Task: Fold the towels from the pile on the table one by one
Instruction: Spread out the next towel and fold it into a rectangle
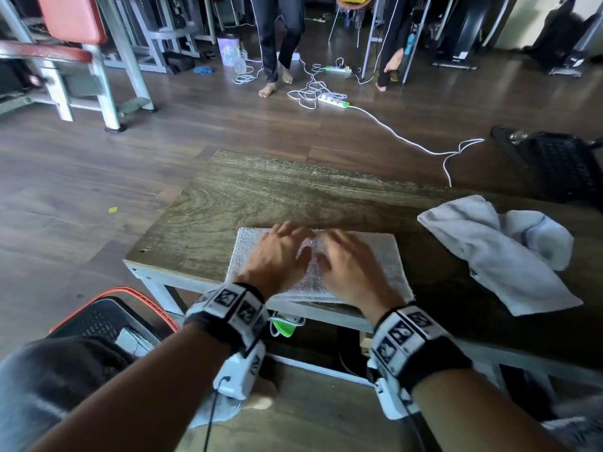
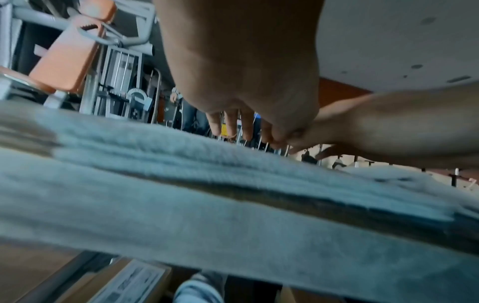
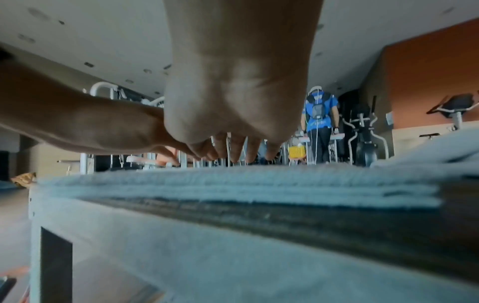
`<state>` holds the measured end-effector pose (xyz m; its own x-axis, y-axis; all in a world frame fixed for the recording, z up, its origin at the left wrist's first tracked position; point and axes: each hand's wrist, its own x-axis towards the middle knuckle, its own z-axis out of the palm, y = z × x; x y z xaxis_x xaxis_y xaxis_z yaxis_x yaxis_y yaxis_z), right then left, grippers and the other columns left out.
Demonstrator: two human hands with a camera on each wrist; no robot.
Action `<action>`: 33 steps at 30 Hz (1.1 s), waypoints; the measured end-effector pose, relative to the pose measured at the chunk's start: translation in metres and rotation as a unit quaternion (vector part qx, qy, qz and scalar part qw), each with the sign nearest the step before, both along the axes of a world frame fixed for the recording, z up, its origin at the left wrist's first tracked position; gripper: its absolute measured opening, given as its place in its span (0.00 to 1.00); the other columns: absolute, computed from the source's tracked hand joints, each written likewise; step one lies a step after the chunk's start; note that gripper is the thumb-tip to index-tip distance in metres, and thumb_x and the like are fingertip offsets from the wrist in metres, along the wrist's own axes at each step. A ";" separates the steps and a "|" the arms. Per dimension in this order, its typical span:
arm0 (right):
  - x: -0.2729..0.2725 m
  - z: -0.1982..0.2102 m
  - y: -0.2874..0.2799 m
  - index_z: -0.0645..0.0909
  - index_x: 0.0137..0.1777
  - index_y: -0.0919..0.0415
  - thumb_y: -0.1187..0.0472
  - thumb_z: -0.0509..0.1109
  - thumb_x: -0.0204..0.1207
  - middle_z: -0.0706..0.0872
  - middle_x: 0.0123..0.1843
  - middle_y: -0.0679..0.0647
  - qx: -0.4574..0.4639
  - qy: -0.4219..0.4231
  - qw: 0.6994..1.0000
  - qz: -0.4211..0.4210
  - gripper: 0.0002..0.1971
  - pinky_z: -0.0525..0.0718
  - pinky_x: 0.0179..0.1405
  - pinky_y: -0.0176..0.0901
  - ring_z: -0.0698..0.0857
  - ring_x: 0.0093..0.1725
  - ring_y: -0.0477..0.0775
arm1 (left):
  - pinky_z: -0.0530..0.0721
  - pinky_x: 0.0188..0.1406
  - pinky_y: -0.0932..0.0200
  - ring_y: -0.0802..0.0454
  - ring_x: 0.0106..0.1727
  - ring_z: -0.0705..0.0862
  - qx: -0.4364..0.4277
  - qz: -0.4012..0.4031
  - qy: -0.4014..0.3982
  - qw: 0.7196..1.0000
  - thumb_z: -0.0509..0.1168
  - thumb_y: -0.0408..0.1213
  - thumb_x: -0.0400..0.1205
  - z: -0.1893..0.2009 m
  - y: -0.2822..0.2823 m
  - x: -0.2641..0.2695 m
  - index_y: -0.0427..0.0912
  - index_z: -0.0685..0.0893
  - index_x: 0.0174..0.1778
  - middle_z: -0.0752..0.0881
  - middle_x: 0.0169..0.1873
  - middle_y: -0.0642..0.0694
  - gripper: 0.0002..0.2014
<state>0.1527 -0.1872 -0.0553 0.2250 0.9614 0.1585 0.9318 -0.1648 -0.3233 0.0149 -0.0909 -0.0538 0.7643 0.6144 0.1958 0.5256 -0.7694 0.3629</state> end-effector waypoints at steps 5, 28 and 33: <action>-0.003 -0.040 0.001 0.46 0.88 0.45 0.42 0.39 0.85 0.44 0.89 0.40 -0.119 -0.042 0.991 -0.046 0.31 0.46 0.80 0.81 0.43 0.88 0.49 | 0.48 0.86 0.48 0.51 0.87 0.50 0.005 0.027 0.101 0.995 0.34 0.56 0.84 -0.040 -0.009 0.009 0.49 0.55 0.86 0.54 0.86 0.51 0.34; 0.051 -0.035 -0.033 0.45 0.87 0.40 0.36 0.40 0.84 0.41 0.90 0.44 -0.120 0.017 0.976 -0.184 0.32 0.47 0.85 0.66 0.42 0.88 0.52 | 0.43 0.86 0.48 0.54 0.87 0.44 0.019 0.092 0.093 0.991 0.36 0.70 0.81 -0.037 0.001 -0.034 0.58 0.47 0.86 0.48 0.87 0.52 0.38; 0.059 -0.037 -0.044 0.44 0.88 0.42 0.42 0.41 0.87 0.42 0.90 0.44 -0.117 0.026 0.972 -0.204 0.29 0.48 0.85 0.63 0.46 0.88 0.55 | 0.43 0.86 0.46 0.57 0.86 0.40 -0.006 0.108 0.089 0.990 0.39 0.69 0.83 -0.036 0.001 -0.049 0.61 0.45 0.86 0.44 0.86 0.56 0.35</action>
<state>0.2114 -0.2311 -0.0923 0.5967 0.7989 -0.0755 0.7571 -0.5917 -0.2768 -0.0336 -0.0895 -0.0899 0.6369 0.7685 0.0614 0.7335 -0.6286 0.2584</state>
